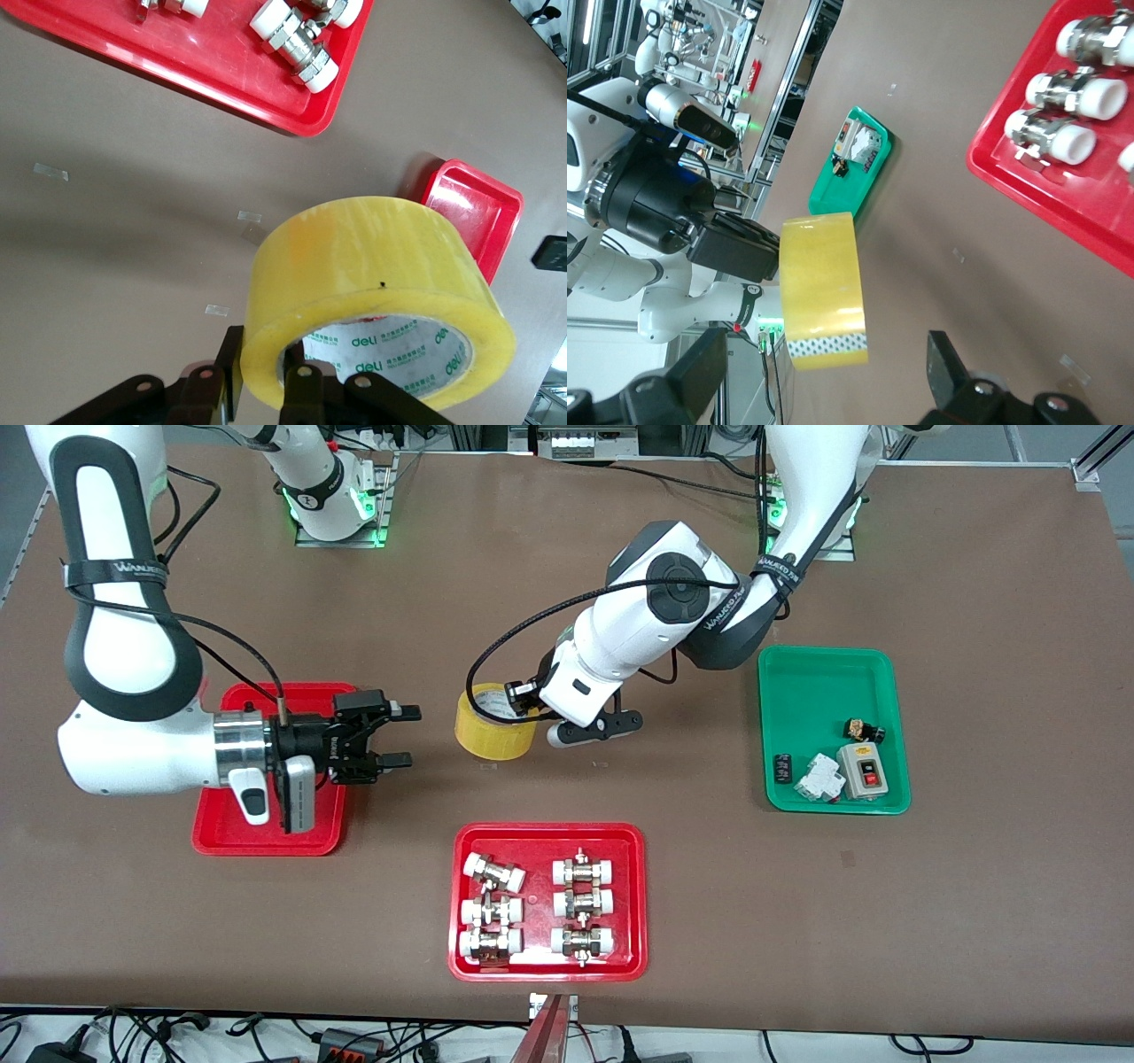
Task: Left arm passes tape to right arm into tray
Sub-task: 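Close the right gripper on the tape held by the left gripper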
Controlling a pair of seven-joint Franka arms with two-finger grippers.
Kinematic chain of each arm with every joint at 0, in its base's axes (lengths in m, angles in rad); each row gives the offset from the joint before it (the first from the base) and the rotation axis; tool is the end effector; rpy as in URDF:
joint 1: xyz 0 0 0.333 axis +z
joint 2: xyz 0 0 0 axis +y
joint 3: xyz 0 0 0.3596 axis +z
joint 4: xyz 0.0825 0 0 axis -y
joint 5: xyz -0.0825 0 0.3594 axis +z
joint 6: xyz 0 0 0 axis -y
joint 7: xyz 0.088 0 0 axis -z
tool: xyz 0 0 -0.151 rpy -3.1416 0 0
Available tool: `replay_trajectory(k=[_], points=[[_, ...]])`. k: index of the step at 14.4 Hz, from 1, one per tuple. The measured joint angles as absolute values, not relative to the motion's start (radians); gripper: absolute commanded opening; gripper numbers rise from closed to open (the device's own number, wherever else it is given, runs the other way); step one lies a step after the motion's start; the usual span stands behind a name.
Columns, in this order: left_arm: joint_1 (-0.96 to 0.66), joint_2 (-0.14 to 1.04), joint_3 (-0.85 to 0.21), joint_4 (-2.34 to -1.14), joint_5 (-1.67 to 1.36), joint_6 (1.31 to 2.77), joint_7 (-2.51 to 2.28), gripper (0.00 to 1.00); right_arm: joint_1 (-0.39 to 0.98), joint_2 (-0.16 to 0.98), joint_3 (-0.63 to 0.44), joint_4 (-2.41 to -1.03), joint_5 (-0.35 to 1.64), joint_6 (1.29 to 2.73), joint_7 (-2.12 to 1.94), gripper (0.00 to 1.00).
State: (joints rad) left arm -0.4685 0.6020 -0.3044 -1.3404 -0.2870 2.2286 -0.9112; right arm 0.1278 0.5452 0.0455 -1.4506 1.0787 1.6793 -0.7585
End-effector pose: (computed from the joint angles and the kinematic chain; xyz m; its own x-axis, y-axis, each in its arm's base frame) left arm 0.5709 -0.5055 0.4299 0.9351 0.3024 -0.1849 0.3542 -0.8171 0.4549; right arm 0.6559 0.2339 0.4245 0.8685 0.3985 0.2950 0.4334 -0.3214 -0.8419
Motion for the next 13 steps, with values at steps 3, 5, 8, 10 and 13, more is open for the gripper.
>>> replay_trajectory(k=[3, 5, 8, 10, 13], points=[[-0.469, 0.602, -0.304, -1.34, -0.287, 2.231, -0.91, 0.0, 0.157, 0.568, 0.048, -1.443, 1.079, 1.679, -0.801, 1.0], [-0.469, 0.602, -0.304, -1.34, -0.287, 2.232, -0.91, 0.0, 0.165, 0.58, 0.048, -1.442, 1.079, 1.679, -0.829, 1.0], [-0.469, 0.602, -0.304, -1.34, -0.287, 2.232, -0.909, 0.0, 0.166, 0.591, 0.048, -1.44, 1.079, 1.68, -0.839, 1.0], [-0.469, 0.602, -0.304, -1.34, -0.287, 2.232, -0.909, 0.0, 0.176, 0.596, 0.048, -1.44, 1.08, 1.682, -0.84, 1.0], [-0.469, 0.602, -0.304, -1.34, -0.287, 2.232, -0.909, 0.0, 0.192, 0.599, 0.049, -1.439, 1.081, 1.688, -0.84, 1.0]])
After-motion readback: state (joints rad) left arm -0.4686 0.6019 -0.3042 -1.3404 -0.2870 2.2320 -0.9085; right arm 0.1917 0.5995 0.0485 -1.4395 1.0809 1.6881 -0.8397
